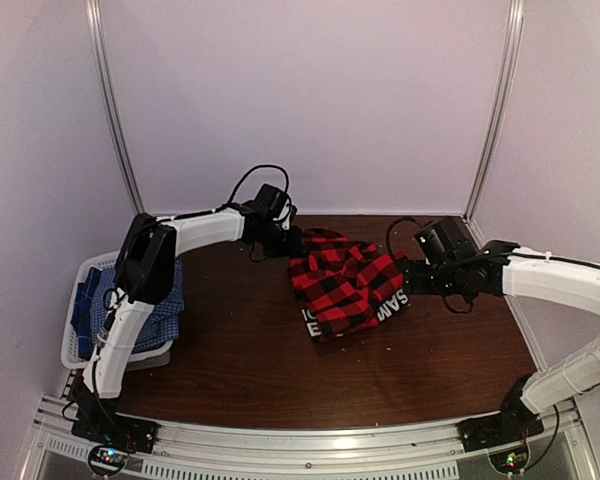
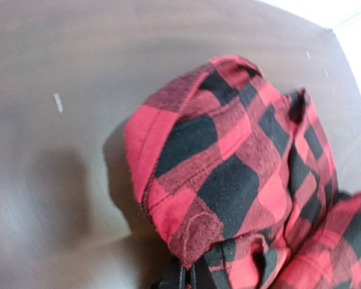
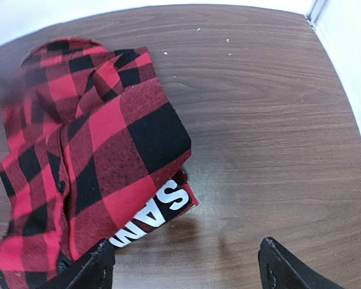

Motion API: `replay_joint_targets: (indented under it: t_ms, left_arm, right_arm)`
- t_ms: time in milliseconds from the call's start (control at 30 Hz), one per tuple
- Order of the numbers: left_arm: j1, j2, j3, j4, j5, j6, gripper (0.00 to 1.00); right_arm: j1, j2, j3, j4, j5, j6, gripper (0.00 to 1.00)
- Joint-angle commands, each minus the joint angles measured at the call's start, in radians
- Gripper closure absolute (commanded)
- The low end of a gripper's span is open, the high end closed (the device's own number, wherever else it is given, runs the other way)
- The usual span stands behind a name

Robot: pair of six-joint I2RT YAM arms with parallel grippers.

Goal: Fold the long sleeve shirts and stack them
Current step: Flatten out the square-folded shirt at the center of the board.

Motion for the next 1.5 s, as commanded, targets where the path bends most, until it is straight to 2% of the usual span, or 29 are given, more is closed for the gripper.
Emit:
replay_joint_targets:
  t_ms: [0, 100, 333, 533, 733, 933, 1067, 1333, 1467]
  left_arm:
    - [0.046, 0.15, 0.235, -0.072, 0.075, 0.129, 1.0]
    - [0.062, 0.188, 0.317, -0.09, 0.086, 0.135, 1.0]
    - [0.079, 0.188, 0.313, -0.078, 0.11, 0.125, 1.0]
    - [0.079, 0.185, 0.312, -0.076, 0.116, 0.116, 0.96]
    - [0.083, 0.168, 0.314, -0.076, 0.106, 0.119, 0.88]
    - [0.092, 0.14, 0.304, -0.08, 0.104, 0.135, 0.78]
    - [0.093, 0.103, 0.289, -0.087, 0.08, 0.148, 0.63]
    - [0.104, -0.046, 0.2, -0.096, 0.006, 0.183, 0.34]
    - [0.105, -0.154, 0.039, -0.072, 0.022, 0.17, 0.31]
  right_arm:
    - [-0.007, 0.184, 0.128, 0.106, -0.059, -0.121, 0.16]
    - [-0.012, 0.301, 0.191, 0.154, -0.051, -0.172, 0.17]
    - [-0.024, 0.559, 0.306, 0.204, -0.023, -0.238, 0.2]
    - [0.001, 0.649, 0.299, 0.198, -0.044, -0.231, 0.24]
    - [0.081, 0.625, 0.225, 0.182, -0.091, -0.18, 0.28]
    - [0.169, 0.561, 0.139, 0.212, -0.234, -0.065, 0.34]
    - [0.214, 0.525, 0.13, 0.23, -0.262, 0.003, 0.34]
    - [0.178, 0.346, 0.152, 0.188, -0.191, 0.009, 0.26]
    - [0.093, 0.285, 0.141, 0.225, -0.217, -0.027, 0.23]
